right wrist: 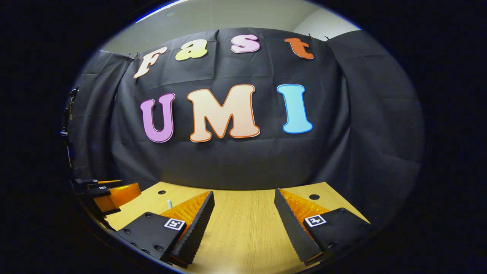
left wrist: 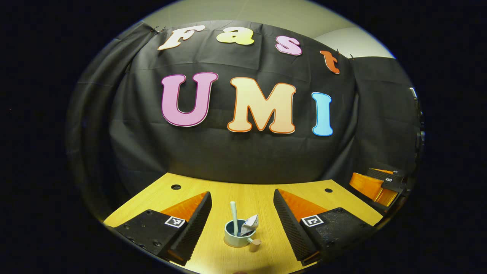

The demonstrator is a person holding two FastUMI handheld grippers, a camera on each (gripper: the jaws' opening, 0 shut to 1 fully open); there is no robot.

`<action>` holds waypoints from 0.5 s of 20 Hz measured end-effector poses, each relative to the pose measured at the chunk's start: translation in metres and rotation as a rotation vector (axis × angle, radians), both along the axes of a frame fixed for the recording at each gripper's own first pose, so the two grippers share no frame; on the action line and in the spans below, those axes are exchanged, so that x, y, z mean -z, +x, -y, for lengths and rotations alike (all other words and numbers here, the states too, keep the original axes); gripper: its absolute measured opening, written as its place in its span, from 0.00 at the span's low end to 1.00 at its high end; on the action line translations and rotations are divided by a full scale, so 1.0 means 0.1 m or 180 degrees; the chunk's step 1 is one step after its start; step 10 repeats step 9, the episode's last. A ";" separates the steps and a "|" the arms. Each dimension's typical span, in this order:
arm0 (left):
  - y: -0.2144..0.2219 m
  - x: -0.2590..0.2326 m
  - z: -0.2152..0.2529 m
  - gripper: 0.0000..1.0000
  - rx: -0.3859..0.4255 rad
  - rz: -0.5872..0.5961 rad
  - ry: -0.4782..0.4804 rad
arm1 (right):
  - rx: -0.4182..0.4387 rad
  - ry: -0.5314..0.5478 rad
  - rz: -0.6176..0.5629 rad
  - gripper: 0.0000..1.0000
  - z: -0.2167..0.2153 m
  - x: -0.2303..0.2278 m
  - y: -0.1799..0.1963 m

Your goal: Put the toothbrush and toothpaste on the desktop into the cup, then pick up the cup and place it on the coaster on the desktop.

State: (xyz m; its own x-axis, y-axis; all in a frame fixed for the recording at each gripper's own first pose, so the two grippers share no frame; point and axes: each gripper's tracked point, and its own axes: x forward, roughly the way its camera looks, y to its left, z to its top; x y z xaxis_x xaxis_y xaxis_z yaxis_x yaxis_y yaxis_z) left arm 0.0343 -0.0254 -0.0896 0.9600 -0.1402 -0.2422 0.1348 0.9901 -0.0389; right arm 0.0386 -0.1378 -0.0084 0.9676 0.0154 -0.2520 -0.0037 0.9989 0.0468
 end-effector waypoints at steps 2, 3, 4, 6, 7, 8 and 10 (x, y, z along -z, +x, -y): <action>0.02 -0.04 -0.05 0.94 -0.0025 0.0034 -0.0005 | 0.0019 0.0002 0.0070 0.98 0.01 -0.09 0.02; 0.01 -0.06 -0.07 0.95 -0.0034 0.0050 -0.0011 | 0.0028 0.0001 0.0116 0.98 0.00 -0.14 0.03; 0.02 -0.08 -0.08 0.94 -0.0042 0.0063 -0.0014 | 0.0031 0.0001 0.0145 0.98 0.00 -0.18 0.04; 0.02 -0.12 -0.11 0.94 -0.0049 0.0080 -0.0030 | 0.0032 -0.0019 0.0193 0.98 0.00 -0.24 0.06; 0.02 -0.13 -0.12 0.95 -0.0055 0.0089 -0.0042 | 0.0028 -0.0029 0.0218 0.98 -0.01 -0.27 0.06; 0.02 -0.15 -0.14 0.94 -0.0059 0.0102 -0.0046 | 0.0024 -0.0044 0.0233 0.98 -0.02 -0.30 0.07; 0.03 -0.17 -0.15 0.94 -0.0062 0.0109 -0.0041 | 0.0022 -0.0052 0.0249 0.98 -0.03 -0.32 0.06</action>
